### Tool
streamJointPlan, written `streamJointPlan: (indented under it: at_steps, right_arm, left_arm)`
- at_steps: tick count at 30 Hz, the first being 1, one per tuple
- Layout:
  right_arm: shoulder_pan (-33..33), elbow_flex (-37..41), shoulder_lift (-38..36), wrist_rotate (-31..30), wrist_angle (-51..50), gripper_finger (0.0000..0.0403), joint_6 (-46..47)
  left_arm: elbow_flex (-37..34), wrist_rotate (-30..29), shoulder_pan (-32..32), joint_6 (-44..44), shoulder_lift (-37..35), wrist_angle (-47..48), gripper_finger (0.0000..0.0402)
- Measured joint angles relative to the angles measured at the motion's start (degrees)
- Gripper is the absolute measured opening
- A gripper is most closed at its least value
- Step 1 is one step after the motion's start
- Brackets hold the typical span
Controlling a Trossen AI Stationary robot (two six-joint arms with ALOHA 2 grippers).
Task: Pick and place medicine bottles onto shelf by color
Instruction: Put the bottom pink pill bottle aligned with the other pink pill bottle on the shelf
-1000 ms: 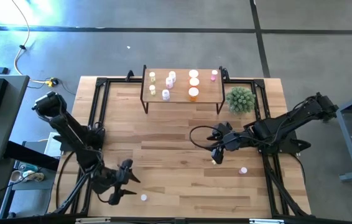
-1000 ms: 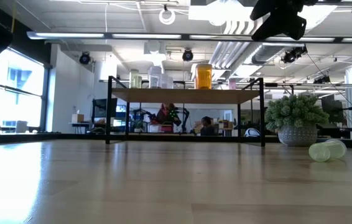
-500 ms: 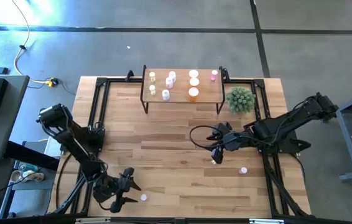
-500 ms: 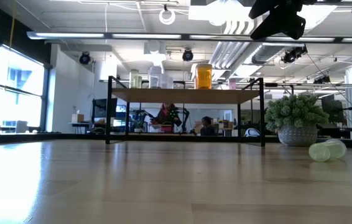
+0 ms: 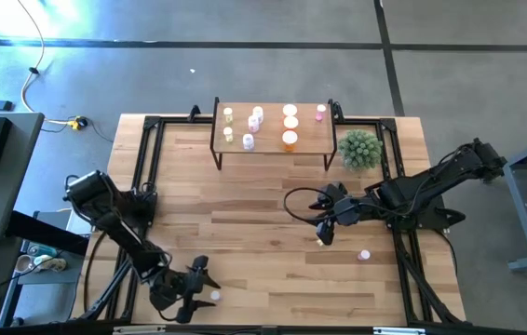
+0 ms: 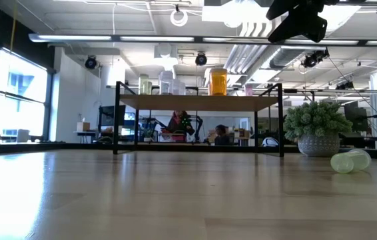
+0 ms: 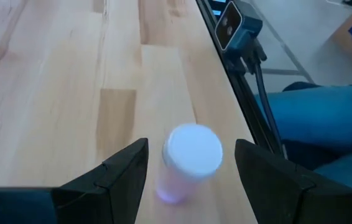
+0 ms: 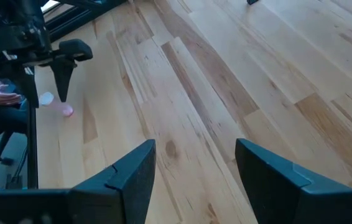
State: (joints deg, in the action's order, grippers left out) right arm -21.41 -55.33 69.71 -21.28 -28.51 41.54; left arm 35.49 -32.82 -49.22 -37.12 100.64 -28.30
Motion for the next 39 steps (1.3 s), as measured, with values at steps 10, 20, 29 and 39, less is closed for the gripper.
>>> streamJointPlan:
  at_steps: [10,20,29,39]
  right_arm:
    - [0.0,0.0,0.0,0.0,0.0,0.0211,0.0]
    - [0.0,0.0,0.0,0.0,0.0,0.0211,-0.5]
    - [0.0,0.0,0.0,0.0,0.0,0.0211,-0.6]
    - [0.0,0.0,0.0,0.2,0.0,0.0211,-0.6]
  left_arm:
    - [2.1,0.2,0.9,2.4,1.1,0.2,0.0229]
    - [2.1,0.6,0.8,1.4,1.1,0.2,0.0187]
    - [2.1,0.6,0.8,1.6,1.1,0.2,0.0141]
    - [2.1,0.7,2.5,2.3,-0.4,-0.2,0.0119]
